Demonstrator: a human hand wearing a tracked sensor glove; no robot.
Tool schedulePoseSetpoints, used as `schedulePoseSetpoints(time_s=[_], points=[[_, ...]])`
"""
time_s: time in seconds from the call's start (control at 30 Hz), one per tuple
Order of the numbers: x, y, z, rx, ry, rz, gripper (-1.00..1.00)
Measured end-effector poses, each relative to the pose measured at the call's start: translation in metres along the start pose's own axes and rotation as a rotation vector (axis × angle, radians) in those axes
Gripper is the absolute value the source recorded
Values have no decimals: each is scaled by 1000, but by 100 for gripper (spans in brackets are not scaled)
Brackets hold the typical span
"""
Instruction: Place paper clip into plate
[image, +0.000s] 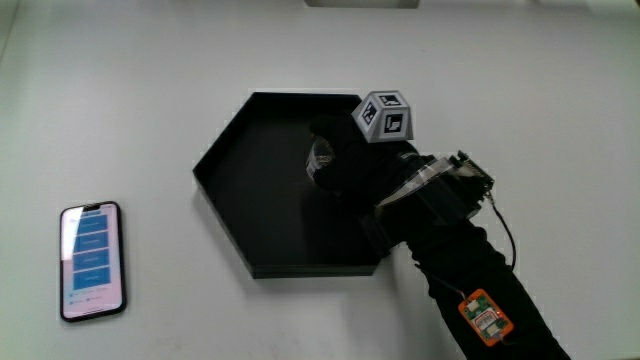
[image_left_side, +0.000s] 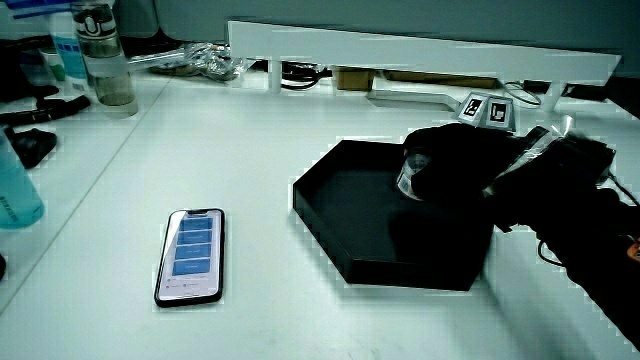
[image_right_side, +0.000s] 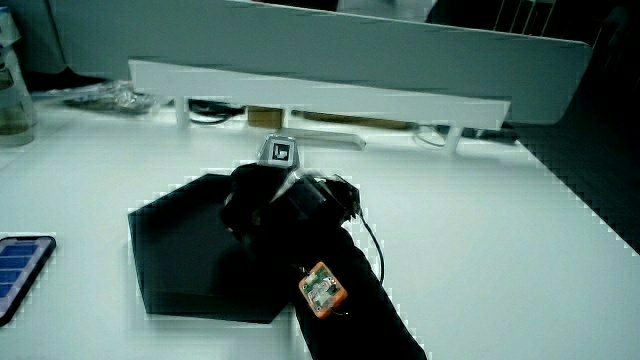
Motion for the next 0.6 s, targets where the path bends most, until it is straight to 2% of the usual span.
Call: schedulePoseSetpoints(time_s=[0.03,0.1,0.13,0.17,0.2,0.23,0.3,0.37,0.47,0.5,0.6], points=[[-2,2,-4,-3,-21,-17,0],[-6,3,-10,-26,-17,-8,0],[-6,6,-13,-21,-38,-25,0],[-8,7,-16,-36,-21,-22,0],[-10,8,-18,-41,-22,-11,0],[-10,11,-22,-44,-45,-27,0],[-11,12,-24,-65,-41,-30,0],[-13,13,-26,-59,-50,-29,0],[-16,14,-30,-77,-43,-15,0],[-14,18,-34,-78,-56,-39,0],[-13,23,-40,-99,-66,-51,0]])
